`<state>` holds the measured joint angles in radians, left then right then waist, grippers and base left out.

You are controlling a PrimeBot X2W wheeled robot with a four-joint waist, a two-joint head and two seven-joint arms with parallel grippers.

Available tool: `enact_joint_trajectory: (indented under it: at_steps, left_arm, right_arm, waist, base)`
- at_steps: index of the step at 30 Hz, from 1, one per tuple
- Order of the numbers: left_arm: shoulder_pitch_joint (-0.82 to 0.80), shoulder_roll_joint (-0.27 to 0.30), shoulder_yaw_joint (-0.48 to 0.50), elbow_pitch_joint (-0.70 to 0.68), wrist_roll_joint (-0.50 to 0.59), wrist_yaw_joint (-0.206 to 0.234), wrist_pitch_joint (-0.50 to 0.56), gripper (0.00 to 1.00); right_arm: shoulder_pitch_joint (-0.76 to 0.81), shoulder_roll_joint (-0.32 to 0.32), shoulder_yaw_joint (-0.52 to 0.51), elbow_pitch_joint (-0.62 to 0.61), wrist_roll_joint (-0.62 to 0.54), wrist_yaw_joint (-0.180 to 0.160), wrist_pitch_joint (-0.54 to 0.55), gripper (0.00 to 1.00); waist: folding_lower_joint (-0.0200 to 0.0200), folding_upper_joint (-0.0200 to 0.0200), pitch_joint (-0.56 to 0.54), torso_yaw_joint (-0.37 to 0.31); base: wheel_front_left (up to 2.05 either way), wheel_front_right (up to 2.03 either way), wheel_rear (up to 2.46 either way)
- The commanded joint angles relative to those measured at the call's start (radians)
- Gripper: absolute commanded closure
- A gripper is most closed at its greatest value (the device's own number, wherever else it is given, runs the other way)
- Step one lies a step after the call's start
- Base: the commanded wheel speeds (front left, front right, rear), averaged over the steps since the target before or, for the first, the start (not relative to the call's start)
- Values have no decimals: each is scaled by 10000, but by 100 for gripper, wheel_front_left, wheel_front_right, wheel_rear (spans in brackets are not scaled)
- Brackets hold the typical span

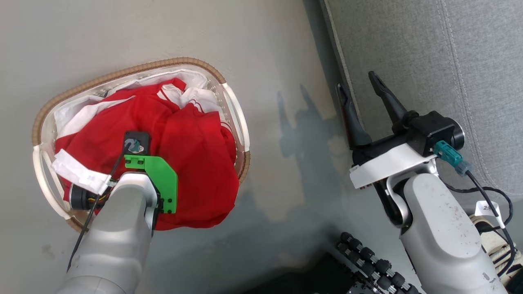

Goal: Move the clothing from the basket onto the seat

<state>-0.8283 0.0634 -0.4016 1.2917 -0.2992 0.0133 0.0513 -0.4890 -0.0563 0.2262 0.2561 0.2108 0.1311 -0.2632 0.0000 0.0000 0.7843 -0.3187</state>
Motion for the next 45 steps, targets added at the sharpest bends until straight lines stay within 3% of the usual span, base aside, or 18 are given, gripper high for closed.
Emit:
enact_joint_trajectory:
  at_steps: [1, 8, 17, 24, 33, 45]
  left_arm:
    - [182, 83, -7, -7, -77, -91, -39, 100]
    - [486, -26, -17, -63, -351, -517, -1096, 100]
    - [1457, -125, -382, -850, -1084, -1214, -2926, 100]
    - [2513, -115, -844, -3294, -1841, -1415, -3171, 100]
    - [3763, -110, -102, -6310, -1468, -1442, -3171, 100]
    - [4112, -113, 351, -9474, -1096, -1447, -3171, 100]
  right_arm:
    - [17, -27, -79, 35, 54, -6, -23, 0]
    - [230, -70, -290, 132, 55, -8, -22, 0]
    - [1017, -304, -580, 479, 70, -8, -22, 0]
    - [1798, -474, -715, 735, 35, -7, -22, 0]
    - [2485, -417, -928, 903, 40, -8, -22, 0]
    - [3080, -229, -1031, 932, -31, -7, -22, 0]
  waist:
    - [0, 0, -107, 4]
    - [0, 0, -965, 195]
    - [0, 0, -2769, 969]
    - [0, 0, -4170, 1683]
    - [0, 0, -5353, 2203]
    - [0, 0, -6195, 2413]
  base:
    - [0, 0, 0]
    - [0, 0, 0]
    - [0, 0, 0]
    - [0, 0, 0]
    - [0, 0, 0]
    - [0, 0, 0]
